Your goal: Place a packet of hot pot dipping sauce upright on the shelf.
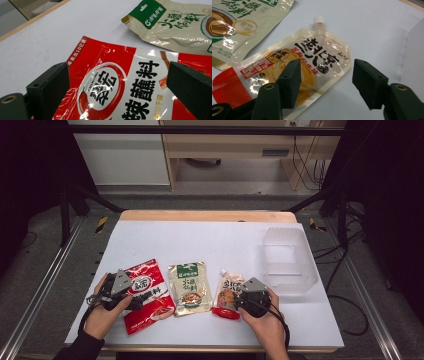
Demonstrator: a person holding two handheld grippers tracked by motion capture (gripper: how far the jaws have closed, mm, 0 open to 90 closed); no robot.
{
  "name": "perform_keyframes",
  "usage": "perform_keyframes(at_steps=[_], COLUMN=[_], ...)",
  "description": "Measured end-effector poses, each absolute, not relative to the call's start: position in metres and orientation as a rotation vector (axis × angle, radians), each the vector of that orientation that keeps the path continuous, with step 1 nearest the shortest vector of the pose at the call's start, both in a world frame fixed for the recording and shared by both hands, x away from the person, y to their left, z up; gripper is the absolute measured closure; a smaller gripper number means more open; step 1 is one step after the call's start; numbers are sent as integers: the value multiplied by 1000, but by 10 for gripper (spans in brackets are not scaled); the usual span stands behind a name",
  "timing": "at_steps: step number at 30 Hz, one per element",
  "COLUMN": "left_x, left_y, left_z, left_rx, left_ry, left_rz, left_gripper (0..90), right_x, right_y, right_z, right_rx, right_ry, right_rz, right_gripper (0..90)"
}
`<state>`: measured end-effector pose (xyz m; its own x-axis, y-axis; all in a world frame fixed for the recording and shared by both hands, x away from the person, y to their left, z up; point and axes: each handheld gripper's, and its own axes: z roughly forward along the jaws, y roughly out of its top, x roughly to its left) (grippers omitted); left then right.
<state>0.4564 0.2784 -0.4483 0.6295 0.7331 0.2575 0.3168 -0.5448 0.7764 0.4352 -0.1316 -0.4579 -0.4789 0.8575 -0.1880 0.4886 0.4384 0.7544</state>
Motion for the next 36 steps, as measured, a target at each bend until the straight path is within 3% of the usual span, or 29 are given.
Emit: perform_keyframes(at_steps=[11,25,36], left_x=[455,454,453], left_y=[276,273,269], left_z=[-451,-451,-451], left_rx=[2168,2201,2236], left_ry=[811,780,757], left_rz=[745,738,734], left_gripper=[44,47,53], right_x=[442,490,497], right_y=[-128,-121,-124], right_z=[-457,-456,-472], right_rx=[1132,1246,1290], right_ry=[2135,2115,2150], right_rz=[869,858,809], right_gripper=[433,488,442])
